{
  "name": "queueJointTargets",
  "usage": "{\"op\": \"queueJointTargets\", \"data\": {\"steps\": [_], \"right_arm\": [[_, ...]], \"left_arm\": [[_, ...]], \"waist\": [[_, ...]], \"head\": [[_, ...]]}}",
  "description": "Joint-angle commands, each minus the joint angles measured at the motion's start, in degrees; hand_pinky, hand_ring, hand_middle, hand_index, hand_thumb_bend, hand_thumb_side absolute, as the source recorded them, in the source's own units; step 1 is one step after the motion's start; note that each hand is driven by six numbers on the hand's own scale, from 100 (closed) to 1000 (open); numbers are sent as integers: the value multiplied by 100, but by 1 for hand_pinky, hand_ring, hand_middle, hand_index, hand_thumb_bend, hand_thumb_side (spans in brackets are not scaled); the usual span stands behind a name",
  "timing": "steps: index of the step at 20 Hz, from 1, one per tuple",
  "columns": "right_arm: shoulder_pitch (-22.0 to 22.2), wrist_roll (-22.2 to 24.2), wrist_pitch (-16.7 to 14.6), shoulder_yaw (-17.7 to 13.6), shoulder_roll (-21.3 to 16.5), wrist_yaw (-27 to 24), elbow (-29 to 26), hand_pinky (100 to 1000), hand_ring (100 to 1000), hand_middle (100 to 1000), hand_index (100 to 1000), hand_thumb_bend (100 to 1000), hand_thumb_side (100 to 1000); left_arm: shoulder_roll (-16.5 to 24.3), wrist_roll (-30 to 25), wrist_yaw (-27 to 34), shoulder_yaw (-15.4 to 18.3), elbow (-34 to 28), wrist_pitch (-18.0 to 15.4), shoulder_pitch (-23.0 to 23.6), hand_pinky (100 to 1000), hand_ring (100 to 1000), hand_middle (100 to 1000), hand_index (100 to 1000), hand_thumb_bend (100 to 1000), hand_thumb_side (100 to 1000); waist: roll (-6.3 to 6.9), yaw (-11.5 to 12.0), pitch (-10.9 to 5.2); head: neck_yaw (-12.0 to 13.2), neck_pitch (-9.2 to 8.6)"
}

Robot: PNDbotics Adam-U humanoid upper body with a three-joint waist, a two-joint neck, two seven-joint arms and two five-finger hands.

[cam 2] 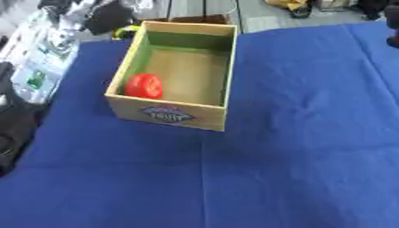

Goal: Pick up objects on the table and place them in the box.

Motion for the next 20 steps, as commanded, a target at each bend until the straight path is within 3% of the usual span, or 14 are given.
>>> {"op": "queueJointTargets", "data": {"steps": [1,6,9,14,20], "right_arm": [[10,-107,8,-108,-123,-19,-82,807,868,826,839,100,1000],[128,-280,11,-178,-104,-21,-82,806,868,828,841,100,1000],[167,-364,2,-206,-79,-40,-82,806,868,829,841,100,1000],[214,-442,6,-251,-29,-55,-82,806,867,828,841,100,1000],[264,-514,8,-307,40,-64,-82,806,866,828,841,100,1000]], "left_arm": [[468,265,862,194,-1024,350,289,625,771,760,920,261,1000],[798,804,2134,511,-2292,507,1235,595,748,733,907,257,1000],[816,1249,2776,722,-2719,462,1766,586,741,725,908,229,1000],[709,1577,3555,859,-2788,-74,2495,576,737,720,909,216,1000],[343,1466,3939,941,-2790,-676,3096,559,729,712,911,226,1000]], "waist": [[-62,59,-220],[-154,225,-348],[-203,301,-409],[-292,407,-486],[-394,495,-524]], "head": [[-15,79],[-53,196],[48,359],[7,510],[-240,495]]}}
